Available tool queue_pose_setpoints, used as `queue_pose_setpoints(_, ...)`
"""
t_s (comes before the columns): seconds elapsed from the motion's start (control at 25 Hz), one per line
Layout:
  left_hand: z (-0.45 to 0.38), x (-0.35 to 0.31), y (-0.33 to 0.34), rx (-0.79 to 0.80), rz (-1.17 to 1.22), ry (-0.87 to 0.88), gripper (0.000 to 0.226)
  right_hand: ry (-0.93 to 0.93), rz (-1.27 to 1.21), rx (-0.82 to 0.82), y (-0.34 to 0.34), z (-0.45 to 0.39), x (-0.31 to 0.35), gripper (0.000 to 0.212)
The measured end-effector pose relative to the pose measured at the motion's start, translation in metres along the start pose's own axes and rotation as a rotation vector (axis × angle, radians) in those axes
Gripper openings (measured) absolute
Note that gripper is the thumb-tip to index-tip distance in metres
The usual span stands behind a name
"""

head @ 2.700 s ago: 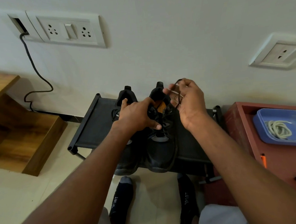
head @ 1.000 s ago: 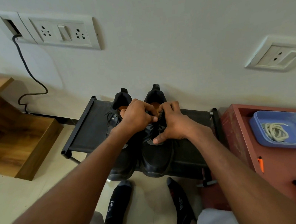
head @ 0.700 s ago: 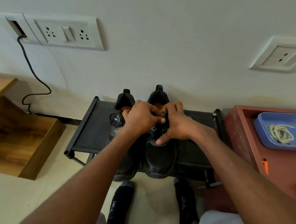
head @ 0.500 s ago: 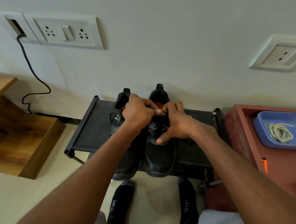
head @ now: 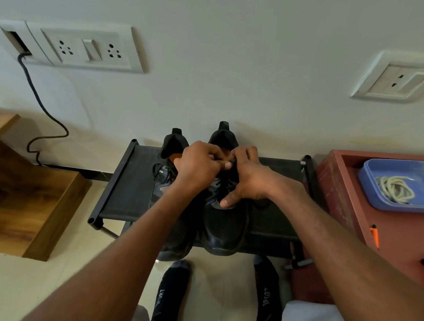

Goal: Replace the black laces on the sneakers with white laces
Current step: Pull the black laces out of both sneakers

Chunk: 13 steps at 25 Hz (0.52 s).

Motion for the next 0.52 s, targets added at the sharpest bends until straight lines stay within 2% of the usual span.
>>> queue_pose_setpoints(0.08, 0.004, 0.013, -0.002, 0.011, 0.444, -0.208, 0.013, 0.006, -0.006, 0.003, 0.000, 0.001, 0.000, 0.103)
queue_pose_setpoints(0.12, 0.008, 0.019, -0.002, 0.001, 0.579, -0.317, 0.015, 0.005, -0.011, 0.002, 0.000, 0.001, 0.000, 0.104)
queue_pose_setpoints(0.16, 0.009, 0.021, -0.004, -0.006, 0.596, -0.359, 0.020, 0.005, -0.014, 0.001, -0.001, 0.000, 0.000, 0.104)
queue_pose_setpoints(0.24, 0.002, 0.013, -0.011, -0.025, 0.355, -0.209, 0.026, 0.019, -0.013, 0.008, 0.000, 0.000, 0.000, 0.105)
queue_pose_setpoints(0.36, 0.001, -0.007, -0.011, -0.040, -0.247, 0.085, 0.018, 0.020, 0.006, 0.011, -0.001, 0.000, 0.001, 0.103)
queue_pose_setpoints(0.4, 0.001, -0.011, -0.010, -0.069, -0.339, 0.133, 0.014, 0.024, 0.006, 0.012, -0.001, 0.001, 0.001, 0.102)
queue_pose_setpoints(0.44, 0.001, -0.015, -0.013, -0.111, -0.325, 0.168, 0.010, 0.026, 0.007, 0.011, -0.001, 0.001, 0.000, 0.102)
queue_pose_setpoints(0.48, 0.000, -0.017, -0.017, -0.137, -0.186, 0.171, 0.010, 0.025, 0.008, 0.010, -0.001, 0.001, 0.000, 0.102)
queue_pose_setpoints(0.52, 0.000, -0.015, -0.021, -0.128, 0.058, 0.128, 0.011, 0.024, 0.007, 0.009, -0.001, 0.001, 0.000, 0.105)
Point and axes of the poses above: each hand's wrist, its own z-axis away from the middle knuckle, its own y-axis out of the palm, x = y × z, the point moved 9 cm from there along -z, towards the middle knuckle, and after that the axes turned 2 degrees about -y, right-handed, at the moved point
